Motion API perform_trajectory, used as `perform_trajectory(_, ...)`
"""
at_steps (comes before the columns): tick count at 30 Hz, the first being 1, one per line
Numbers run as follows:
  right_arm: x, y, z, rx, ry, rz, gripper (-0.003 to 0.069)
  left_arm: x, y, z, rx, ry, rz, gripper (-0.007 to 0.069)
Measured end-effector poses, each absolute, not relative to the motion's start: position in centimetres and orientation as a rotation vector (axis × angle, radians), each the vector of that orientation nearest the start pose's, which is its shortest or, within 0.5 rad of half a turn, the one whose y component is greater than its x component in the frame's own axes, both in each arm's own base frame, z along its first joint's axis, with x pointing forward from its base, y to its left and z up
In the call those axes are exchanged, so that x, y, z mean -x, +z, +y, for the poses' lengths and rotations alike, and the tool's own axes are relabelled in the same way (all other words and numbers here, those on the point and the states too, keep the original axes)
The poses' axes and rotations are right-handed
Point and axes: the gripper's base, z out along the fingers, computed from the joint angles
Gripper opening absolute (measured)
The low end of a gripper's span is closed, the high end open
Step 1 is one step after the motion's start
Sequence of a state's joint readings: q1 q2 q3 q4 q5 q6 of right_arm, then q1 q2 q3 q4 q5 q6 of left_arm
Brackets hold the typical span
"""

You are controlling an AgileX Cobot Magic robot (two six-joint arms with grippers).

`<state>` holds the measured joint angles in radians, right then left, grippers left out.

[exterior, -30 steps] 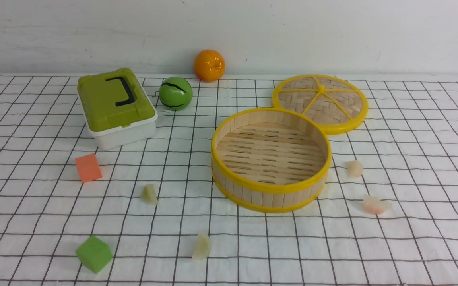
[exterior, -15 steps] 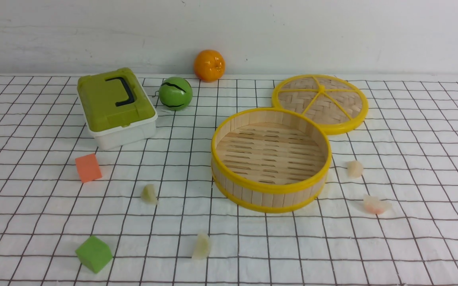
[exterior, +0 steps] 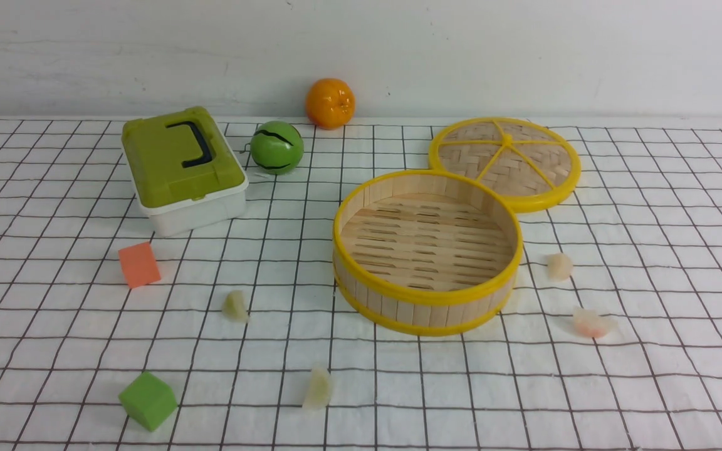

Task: Put the dumplings into the steamer on the table with the white tablecloth.
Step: 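Reach for and grasp a dumpling on the table with the left gripper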

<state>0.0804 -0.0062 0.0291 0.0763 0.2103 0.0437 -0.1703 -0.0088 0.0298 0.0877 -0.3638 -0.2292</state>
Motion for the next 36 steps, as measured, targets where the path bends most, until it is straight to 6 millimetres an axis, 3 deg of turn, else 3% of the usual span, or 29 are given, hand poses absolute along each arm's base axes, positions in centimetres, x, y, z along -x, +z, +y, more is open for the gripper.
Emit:
perform_trajectory(4, -5.6, 20.9, 0.4, -0.035, 0.163, 1.452, 0.0240, -4.4, 24.3, -1.1, -0.013, -0.368, 1.056, 0.0239)
perform_trajectory(10, -3.2, 26.0, -0.1, -0.091, 0.257, 0.811, 0.0240, -3.9, 25.3, -0.8, 0.140, -0.607, 0.961, 0.0223)
perform_trajectory(12, -2.7, 26.6, -0.2, -0.096, 0.279, 0.724, 0.0240, -3.9, 25.7, -0.6, 0.181, -0.641, 0.976, 0.0194)
perform_trajectory(16, -2.0, 28.1, -0.3, -0.106, 0.317, 0.651, 0.0208, -3.7, 28.6, -0.5, 0.235, -0.650, 1.089, 0.0000)
perform_trajectory(20, -2.5, 31.2, -0.1, -0.114, 0.327, 0.802, 0.0060, -5.1, 31.4, -0.8, 0.192, -0.551, 1.216, -0.0013)
perform_trajectory(22, -3.1, 32.7, 0.0, -0.119, 0.326, 0.939, -0.0006, -6.8, 32.3, -1.1, 0.178, -0.510, 1.297, -0.0013)
perform_trajectory(25, -5.1, 33.4, 0.4, -0.105, 0.282, 1.208, -0.0016, -9.6, 32.6, -1.6, 0.185, -0.479, 1.457, -0.0013)
perform_trajectory(26, -5.2, 33.5, 0.4, -0.102, 0.277, 1.224, -0.0015, -10.1, 32.6, -1.7, 0.188, -0.475, 1.489, -0.0013)
perform_trajectory(30, -9.6, 30.3, 0.8, -0.044, 0.162, 1.772, -0.0008, -15.3, 32.6, -2.9, 0.224, -0.425, 1.922, -0.0013)
perform_trajectory(31, -9.8, 30.0, 0.8, -0.042, 0.158, 1.796, -0.0008, -15.3, 32.6, -2.9, 0.225, -0.426, 1.922, -0.0013)
perform_trajectory(34, -12.0, 26.5, 1.1, 0.001, 0.115, 2.163, -0.0007, -19.5, 31.6, -3.9, 0.204, -0.361, 2.238, -0.0013)
perform_trajectory(36, -12.3, 25.9, 1.3, 0.014, 0.120, 2.226, -0.0007, -20.6, 31.0, -4.1, 0.204, -0.356, 2.306, -0.0013)
